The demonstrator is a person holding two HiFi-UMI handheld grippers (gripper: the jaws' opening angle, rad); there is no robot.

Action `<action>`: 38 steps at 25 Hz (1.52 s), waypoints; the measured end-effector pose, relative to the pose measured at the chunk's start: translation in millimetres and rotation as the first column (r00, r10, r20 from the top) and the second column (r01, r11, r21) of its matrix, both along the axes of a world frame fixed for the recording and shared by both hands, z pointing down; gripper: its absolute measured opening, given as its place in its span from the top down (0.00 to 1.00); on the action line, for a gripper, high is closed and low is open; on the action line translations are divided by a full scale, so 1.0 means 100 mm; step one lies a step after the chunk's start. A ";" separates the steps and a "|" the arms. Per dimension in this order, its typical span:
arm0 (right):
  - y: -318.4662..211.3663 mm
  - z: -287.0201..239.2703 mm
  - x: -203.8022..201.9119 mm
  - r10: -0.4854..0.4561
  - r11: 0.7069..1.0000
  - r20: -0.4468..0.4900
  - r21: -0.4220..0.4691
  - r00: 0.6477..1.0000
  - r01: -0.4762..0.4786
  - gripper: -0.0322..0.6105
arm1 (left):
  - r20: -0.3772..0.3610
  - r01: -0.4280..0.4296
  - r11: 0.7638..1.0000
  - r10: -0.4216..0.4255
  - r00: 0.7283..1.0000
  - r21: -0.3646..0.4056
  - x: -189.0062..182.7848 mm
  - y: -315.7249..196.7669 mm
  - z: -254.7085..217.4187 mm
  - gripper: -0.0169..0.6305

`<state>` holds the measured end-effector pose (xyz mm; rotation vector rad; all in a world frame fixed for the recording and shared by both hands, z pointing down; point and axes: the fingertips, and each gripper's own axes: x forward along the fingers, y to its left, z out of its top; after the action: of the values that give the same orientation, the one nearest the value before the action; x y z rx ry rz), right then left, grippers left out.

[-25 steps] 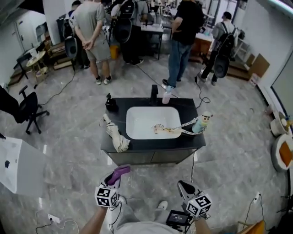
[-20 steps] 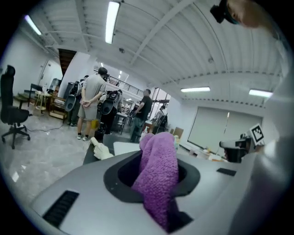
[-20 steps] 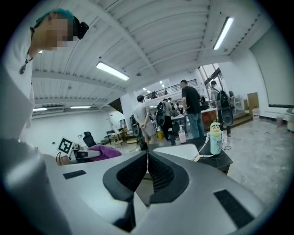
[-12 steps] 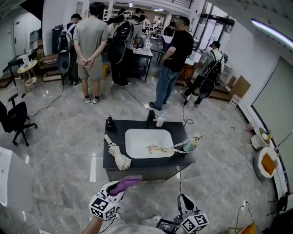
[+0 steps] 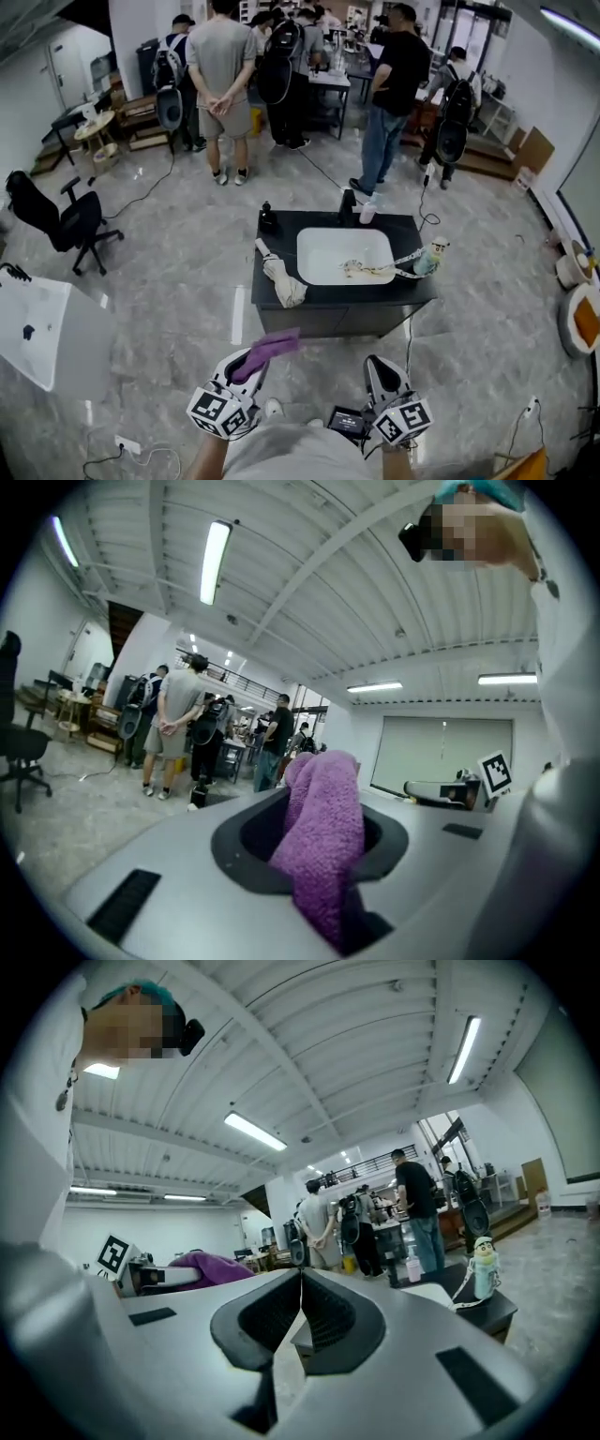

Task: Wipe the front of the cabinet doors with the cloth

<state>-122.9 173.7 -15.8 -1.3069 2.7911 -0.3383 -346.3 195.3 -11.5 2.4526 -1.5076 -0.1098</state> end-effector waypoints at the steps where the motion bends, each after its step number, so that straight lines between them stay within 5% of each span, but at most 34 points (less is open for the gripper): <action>1: 0.04 0.03 -0.01 -0.021 1.000 0.003 0.002 1.000 0.021 0.91 | -0.020 0.019 0.999 -0.020 1.000 -0.033 0.00 0.14 0.06 0.83; 5: 0.11 0.23 0.05 -0.074 0.997 0.027 0.004 0.997 0.074 0.91 | -0.058 0.092 0.989 -0.099 0.993 -0.117 0.04 0.49 0.24 0.83; 8: 0.10 0.27 0.15 -0.053 0.999 0.043 0.011 0.998 0.052 0.91 | -0.025 0.102 0.990 -0.104 0.994 -0.094 0.10 0.45 0.20 0.83; 16: 0.68 -0.11 0.25 0.127 0.991 -0.047 0.040 0.991 -0.125 0.91 | 0.002 -0.125 0.992 0.125 0.992 0.029 0.40 0.39 -0.19 0.83; 22: 1.11 -0.11 -0.35 0.282 0.959 -0.101 0.039 0.954 -0.280 0.91 | 0.029 -0.296 0.953 0.295 0.955 0.067 -0.19 0.53 -0.23 0.83; 29: 1.39 -0.03 -1.20 0.409 0.912 -0.032 -0.026 0.912 -0.410 0.91 | 0.002 -0.336 0.942 0.336 0.942 0.002 -1.28 0.53 -0.05 0.83; 38: 1.88 -0.15 -1.14 0.489 0.872 -0.033 0.007 0.871 -0.489 0.91 | -0.103 -0.371 0.927 0.374 0.922 0.052 -1.25 0.83 -0.17 0.83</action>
<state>-236.9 362.0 -30.5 -1.9620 2.3536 -0.2885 -471.7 278.2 -28.1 2.6600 -0.9777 -0.1938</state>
